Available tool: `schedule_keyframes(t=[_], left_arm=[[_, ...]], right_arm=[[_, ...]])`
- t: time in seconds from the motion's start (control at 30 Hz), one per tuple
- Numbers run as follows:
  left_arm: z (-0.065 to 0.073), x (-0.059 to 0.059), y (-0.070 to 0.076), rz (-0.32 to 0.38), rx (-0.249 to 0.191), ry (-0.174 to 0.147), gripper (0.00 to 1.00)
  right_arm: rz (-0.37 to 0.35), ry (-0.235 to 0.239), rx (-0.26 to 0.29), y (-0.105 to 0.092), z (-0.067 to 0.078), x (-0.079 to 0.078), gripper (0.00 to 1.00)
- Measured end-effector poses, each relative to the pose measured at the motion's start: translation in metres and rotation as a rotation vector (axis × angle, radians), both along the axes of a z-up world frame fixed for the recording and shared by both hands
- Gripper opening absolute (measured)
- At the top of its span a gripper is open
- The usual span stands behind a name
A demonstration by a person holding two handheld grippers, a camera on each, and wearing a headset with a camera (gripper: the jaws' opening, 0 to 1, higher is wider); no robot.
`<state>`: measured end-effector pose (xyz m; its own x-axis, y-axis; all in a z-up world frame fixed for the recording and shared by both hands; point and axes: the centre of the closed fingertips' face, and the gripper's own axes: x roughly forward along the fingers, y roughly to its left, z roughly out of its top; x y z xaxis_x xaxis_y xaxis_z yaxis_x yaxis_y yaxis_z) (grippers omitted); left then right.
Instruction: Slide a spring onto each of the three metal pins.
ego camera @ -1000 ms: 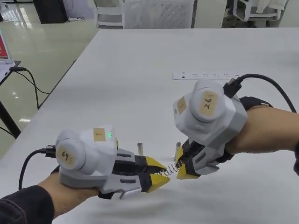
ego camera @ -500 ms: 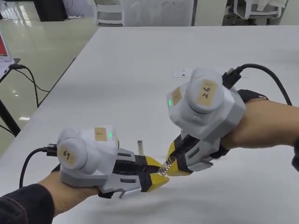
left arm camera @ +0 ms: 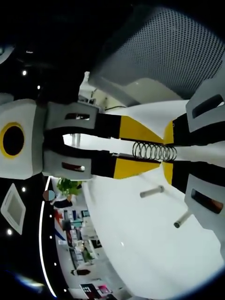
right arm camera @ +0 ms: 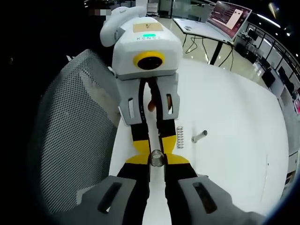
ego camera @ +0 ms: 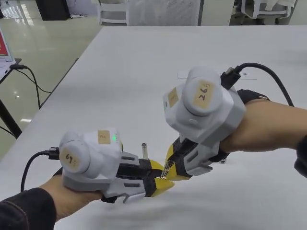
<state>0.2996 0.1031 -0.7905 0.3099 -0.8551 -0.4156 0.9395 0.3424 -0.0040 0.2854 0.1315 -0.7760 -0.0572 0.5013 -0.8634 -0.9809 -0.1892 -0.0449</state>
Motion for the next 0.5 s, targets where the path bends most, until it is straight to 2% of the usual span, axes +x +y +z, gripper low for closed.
schedule_keyframes(t=[0.5], left_arm=[[0.0002, 0.0016, 0.0019, 0.016, -0.006, 0.010, 0.06]], right_arm=[[0.001, -0.008, -0.004, 0.0002, 0.0001, 0.0028, 0.08]])
